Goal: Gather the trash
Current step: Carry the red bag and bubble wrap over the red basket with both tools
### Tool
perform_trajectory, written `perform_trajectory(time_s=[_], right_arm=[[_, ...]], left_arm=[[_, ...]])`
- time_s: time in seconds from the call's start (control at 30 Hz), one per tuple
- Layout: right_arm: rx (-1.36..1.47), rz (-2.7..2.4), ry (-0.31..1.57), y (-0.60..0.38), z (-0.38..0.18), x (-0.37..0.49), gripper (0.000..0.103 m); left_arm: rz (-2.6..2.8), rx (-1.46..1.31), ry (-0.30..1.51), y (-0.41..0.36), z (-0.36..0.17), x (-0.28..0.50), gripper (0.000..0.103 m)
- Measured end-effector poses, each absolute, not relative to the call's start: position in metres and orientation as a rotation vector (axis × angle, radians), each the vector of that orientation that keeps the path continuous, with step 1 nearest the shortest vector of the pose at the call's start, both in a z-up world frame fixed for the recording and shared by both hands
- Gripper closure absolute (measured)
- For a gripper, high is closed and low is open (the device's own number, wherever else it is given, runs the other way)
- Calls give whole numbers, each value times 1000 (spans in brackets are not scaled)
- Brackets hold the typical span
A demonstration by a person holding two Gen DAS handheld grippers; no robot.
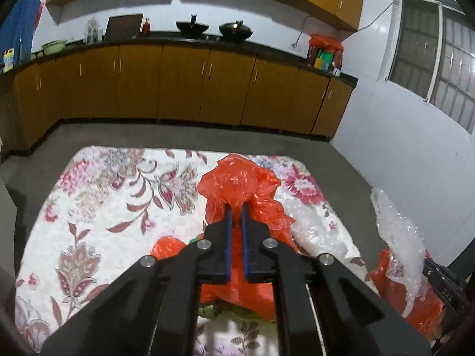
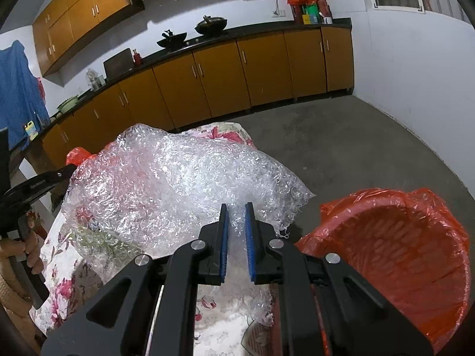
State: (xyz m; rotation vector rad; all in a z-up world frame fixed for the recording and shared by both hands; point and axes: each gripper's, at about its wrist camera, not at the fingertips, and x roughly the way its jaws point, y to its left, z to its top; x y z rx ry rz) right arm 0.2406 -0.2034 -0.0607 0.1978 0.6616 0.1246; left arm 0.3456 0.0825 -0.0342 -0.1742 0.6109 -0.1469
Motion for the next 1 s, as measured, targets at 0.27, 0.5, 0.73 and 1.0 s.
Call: perform_trajectory(time_s=[0.27,0.5,0.73,1.0], right_arm=[[196,56,602,-220,-39,213,92],[200,-51,566,-247,-23,186,92],[217,-174,548,-283,-16,158,92],[239,-312,551,-320,-19,135,92]], left_arm=[[-198,-164,538,73,0,309,97],[-282,-154,500,45,24,275,97],[-382,-151,491,5,33,250,97],[-499,-142,505,-47,29,234,97]])
